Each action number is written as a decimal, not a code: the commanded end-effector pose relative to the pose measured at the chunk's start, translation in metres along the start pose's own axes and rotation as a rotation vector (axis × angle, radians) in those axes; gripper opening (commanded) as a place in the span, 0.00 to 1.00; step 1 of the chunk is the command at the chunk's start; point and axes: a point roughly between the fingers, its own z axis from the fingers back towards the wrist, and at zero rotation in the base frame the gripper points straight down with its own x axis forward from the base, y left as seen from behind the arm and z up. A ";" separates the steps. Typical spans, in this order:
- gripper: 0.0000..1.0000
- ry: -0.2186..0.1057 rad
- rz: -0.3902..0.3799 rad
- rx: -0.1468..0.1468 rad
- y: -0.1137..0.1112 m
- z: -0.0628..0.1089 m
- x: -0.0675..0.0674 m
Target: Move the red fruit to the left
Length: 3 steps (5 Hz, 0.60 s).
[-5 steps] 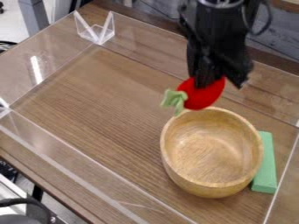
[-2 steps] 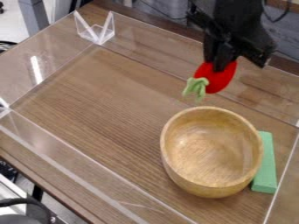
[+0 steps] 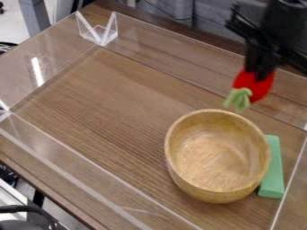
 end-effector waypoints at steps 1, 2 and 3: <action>0.00 -0.045 0.107 0.006 0.007 0.002 0.012; 0.00 -0.034 0.226 0.050 0.040 0.005 0.017; 0.00 -0.003 0.353 0.092 0.080 -0.005 0.016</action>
